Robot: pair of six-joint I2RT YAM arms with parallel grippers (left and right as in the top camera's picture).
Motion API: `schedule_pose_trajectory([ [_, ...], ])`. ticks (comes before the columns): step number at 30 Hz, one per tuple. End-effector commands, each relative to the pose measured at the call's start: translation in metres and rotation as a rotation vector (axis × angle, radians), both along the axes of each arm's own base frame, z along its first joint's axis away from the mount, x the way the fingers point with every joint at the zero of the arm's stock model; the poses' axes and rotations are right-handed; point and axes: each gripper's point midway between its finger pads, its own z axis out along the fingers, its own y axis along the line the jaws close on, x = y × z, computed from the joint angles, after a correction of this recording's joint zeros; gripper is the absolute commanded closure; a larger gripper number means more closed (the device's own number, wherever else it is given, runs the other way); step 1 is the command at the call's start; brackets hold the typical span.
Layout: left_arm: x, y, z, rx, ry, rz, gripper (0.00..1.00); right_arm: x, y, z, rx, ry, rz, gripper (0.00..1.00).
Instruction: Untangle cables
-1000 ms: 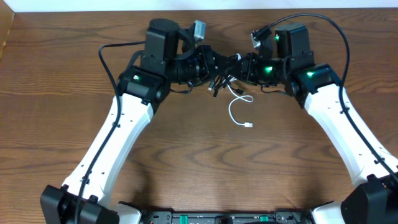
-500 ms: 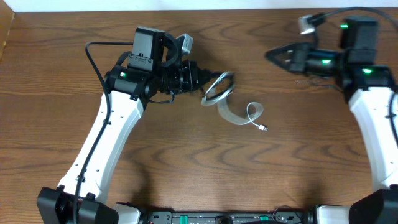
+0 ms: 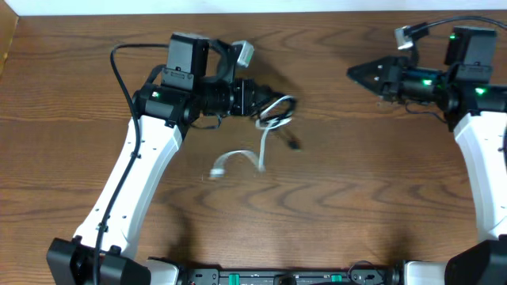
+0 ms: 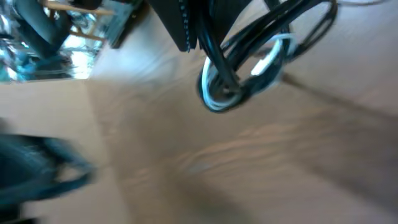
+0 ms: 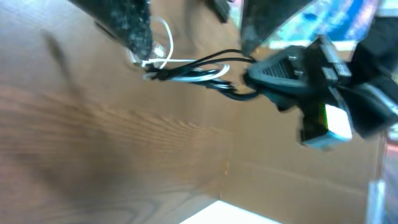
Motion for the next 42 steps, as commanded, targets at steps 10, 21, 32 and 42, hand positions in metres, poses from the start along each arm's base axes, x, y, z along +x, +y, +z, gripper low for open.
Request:
schedule_pose_trajectory([
  [10, -0.028, -0.028, 0.070, -0.318, -0.070, -0.260, 0.93, -0.015, 0.046, -0.007, -0.131, -0.158, 0.155, 0.46],
  [21, -0.016, -0.031, 0.094, -0.394, -0.024, -0.204, 0.93, -0.024, 0.041, -0.057, -0.379, -0.131, 0.171, 0.39],
  [32, -0.015, -0.031, 0.095, -0.432, 0.155, -0.135, 0.93, -0.022, 0.073, -0.046, -0.384, -0.278, 0.241, 0.19],
  [42, -0.013, -0.032, 0.109, -0.494, 0.292, -0.093, 0.93, 0.031, 0.083, -0.049, -0.510, -0.332, -0.003, 0.24],
])
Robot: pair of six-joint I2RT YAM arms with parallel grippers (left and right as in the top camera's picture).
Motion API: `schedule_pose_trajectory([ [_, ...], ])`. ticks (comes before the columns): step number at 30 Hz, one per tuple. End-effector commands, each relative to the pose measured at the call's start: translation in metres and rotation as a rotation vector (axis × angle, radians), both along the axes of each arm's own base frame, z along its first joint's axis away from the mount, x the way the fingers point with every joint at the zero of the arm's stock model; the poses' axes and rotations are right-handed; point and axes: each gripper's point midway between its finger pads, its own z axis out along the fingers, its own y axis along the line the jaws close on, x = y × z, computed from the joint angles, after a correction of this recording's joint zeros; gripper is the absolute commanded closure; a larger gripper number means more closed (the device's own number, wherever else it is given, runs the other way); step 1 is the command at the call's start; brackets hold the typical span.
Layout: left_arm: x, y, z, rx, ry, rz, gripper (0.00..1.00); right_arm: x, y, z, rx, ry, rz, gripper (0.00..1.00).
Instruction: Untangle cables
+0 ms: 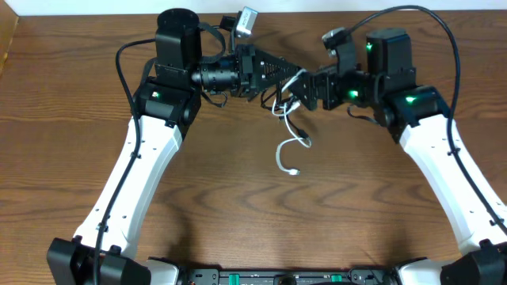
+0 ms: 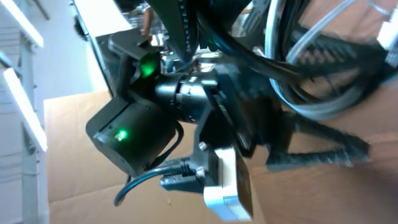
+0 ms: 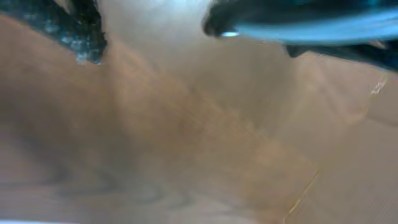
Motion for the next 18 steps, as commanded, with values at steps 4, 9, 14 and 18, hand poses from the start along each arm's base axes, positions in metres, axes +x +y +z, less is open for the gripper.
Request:
schedule_pose_trajectory([
  [4, -0.009, 0.001, 0.011, -0.030, 0.047, -0.039, 0.92, 0.029, -0.021, -0.043, -0.092, 0.107, -0.282, 0.61],
  [9, -0.009, 0.001, 0.012, -0.036, 0.082, -0.037, 0.93, 0.034, -0.050, -0.073, -0.168, 0.207, -0.466, 0.79],
  [14, -0.003, 0.007, 0.034, -0.088, 0.028, -0.028, 0.92, 0.028, -0.062, -0.100, -0.236, 0.287, -0.502, 0.81],
  [18, 0.005, 0.025, 0.064, -0.154, -0.038, -0.003, 0.93, 0.020, -0.076, -0.122, -0.322, 0.347, -0.547, 0.80],
])
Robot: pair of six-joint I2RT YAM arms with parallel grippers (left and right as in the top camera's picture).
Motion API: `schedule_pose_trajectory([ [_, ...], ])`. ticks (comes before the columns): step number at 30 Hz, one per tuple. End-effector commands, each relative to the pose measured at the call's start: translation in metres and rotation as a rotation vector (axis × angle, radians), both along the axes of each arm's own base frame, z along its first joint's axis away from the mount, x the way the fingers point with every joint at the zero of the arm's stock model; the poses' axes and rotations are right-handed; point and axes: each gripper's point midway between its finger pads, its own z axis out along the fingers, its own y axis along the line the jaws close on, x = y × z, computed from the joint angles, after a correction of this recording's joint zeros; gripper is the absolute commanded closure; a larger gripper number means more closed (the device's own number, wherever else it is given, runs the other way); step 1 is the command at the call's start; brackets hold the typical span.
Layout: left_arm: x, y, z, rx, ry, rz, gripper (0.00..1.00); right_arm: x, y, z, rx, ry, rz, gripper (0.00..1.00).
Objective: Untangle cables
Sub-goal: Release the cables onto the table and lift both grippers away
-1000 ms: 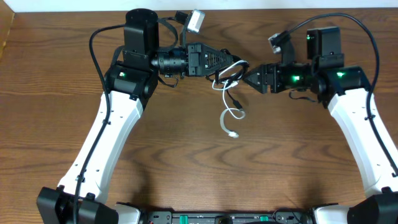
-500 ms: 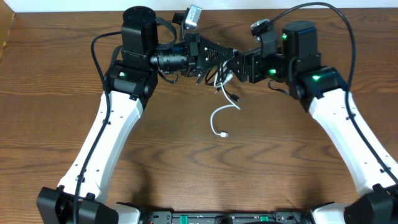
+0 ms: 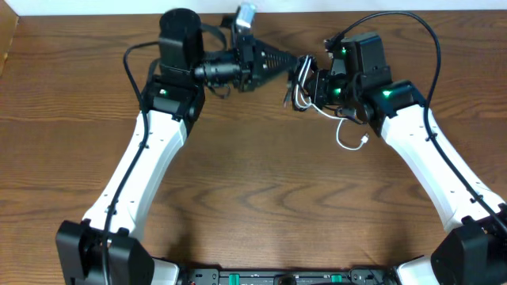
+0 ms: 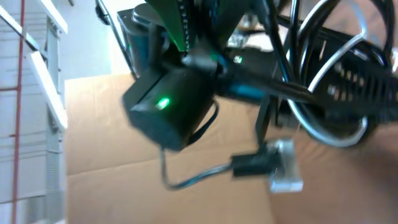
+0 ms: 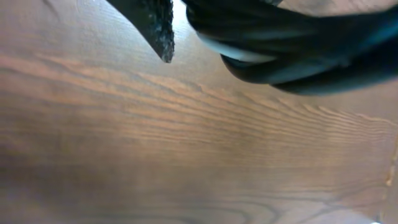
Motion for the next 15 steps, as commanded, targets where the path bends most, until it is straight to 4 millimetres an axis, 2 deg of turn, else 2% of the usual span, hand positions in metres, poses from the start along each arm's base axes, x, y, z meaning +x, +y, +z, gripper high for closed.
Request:
schedule_pose_trajectory([
  [1, -0.016, 0.029, 0.069, -0.096, -0.114, -0.027, 0.93, 0.002, -0.053, -0.064, -0.222, 0.134, -0.187, 0.80],
  [6, -0.011, 0.057, 0.101, -0.151, -0.224, 0.030, 0.93, -0.004, -0.068, -0.087, -0.235, 0.226, -0.205, 0.79],
  [9, -0.009, 0.065, 0.100, -0.141, -0.240, 0.039, 0.92, -0.004, -0.069, -0.088, -0.197, 0.244, -0.198, 0.81],
  [15, -0.013, 0.063, 0.091, -0.099, -0.343, 0.000, 0.92, -0.005, -0.060, -0.086, -0.153, 0.248, -0.152, 0.82],
])
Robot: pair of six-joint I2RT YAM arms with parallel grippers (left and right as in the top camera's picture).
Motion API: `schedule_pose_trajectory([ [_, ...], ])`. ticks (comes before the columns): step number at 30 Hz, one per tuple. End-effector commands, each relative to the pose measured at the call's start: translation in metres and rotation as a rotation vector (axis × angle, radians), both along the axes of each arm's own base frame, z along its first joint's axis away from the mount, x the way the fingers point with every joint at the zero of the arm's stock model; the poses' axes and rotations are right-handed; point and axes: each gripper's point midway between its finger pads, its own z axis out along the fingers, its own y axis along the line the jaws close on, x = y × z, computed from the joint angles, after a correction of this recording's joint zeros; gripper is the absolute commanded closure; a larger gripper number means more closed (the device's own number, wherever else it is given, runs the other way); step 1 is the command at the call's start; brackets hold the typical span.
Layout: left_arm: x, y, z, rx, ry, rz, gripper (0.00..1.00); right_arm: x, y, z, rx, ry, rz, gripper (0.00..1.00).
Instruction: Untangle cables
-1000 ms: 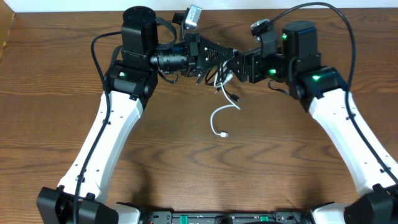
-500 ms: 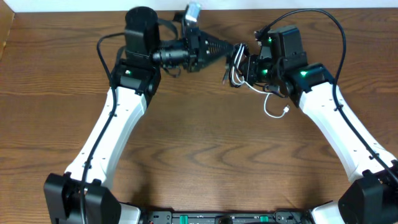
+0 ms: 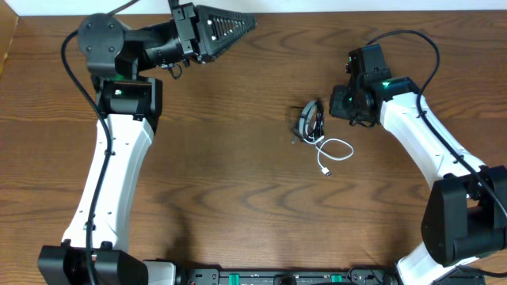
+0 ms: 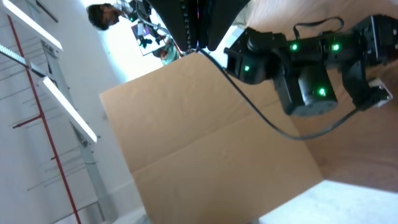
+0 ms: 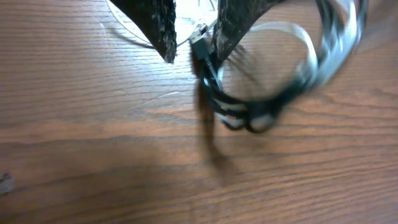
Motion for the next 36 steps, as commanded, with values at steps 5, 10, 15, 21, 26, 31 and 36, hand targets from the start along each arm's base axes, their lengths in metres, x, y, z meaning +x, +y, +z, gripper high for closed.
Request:
schedule_pose_trajectory([
  [5, 0.000, -0.004, -0.036, 0.110, -0.069, -0.031, 0.93, -0.003, 0.017, 0.012, 0.086, -0.004, 0.049, 0.85],
  [10, 0.018, 0.004, -0.113, 0.301, 0.078, 0.122, 0.93, -0.006, 0.020, 0.012, 0.108, 0.011, 0.051, 0.82],
  [15, 0.021, 0.029, -0.197, 0.684, 0.186, 0.306, 0.93, -0.009, 0.019, 0.011, 0.106, 0.026, 0.051, 0.66],
  [21, 0.016, 0.016, -0.250, 0.976, 0.262, 0.403, 0.86, -0.016, 0.015, 0.007, 0.085, 0.052, 0.054, 0.45],
  [26, 0.020, 0.007, -0.286, 1.082, 0.398, 0.521, 0.73, -0.021, 0.010, 0.004, 0.055, 0.073, 0.042, 0.35],
  [31, 0.021, -0.005, -0.325, 1.130, 0.493, 0.507, 0.64, -0.022, 0.009, 0.003, 0.053, 0.081, 0.042, 0.31],
  [36, 0.027, -0.009, -0.362, 1.135, 0.621, 0.532, 0.40, -0.022, 0.009, 0.003, 0.053, 0.081, 0.043, 0.29],
])
